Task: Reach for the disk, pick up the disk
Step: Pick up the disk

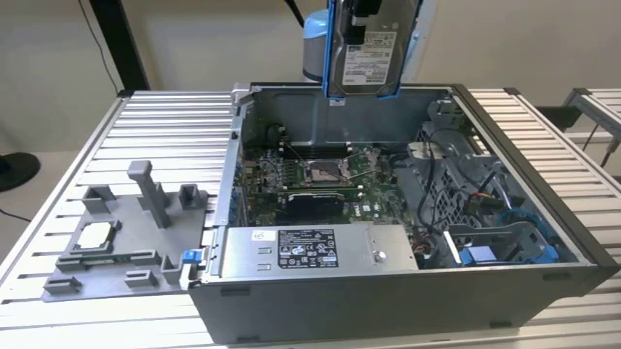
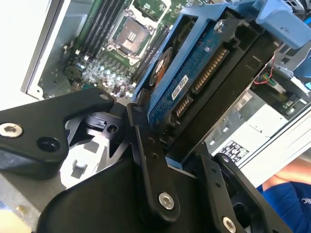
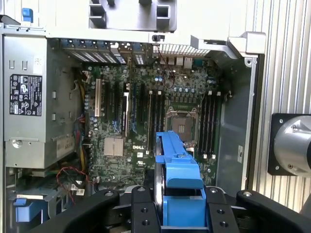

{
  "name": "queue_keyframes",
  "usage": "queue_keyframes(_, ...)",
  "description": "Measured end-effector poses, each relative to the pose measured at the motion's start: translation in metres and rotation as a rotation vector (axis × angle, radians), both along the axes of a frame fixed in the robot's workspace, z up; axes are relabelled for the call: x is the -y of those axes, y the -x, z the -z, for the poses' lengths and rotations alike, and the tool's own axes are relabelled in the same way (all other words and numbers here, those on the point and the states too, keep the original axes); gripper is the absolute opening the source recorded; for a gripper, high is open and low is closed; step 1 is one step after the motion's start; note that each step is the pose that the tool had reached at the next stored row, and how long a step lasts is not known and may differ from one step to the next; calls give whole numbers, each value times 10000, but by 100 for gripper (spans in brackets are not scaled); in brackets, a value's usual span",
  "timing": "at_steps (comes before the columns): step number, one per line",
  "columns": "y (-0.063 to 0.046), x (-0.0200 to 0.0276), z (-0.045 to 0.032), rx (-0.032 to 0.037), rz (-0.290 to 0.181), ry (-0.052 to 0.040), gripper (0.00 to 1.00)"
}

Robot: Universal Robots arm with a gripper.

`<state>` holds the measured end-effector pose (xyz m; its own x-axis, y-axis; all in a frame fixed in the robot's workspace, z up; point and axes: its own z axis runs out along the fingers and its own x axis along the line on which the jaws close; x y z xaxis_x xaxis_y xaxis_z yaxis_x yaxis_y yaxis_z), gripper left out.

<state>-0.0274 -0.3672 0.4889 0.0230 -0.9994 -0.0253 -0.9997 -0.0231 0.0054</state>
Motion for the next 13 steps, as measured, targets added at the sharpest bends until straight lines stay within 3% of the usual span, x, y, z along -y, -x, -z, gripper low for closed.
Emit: queue_keyframes(13,-29,2,1,1,0,-1,0)
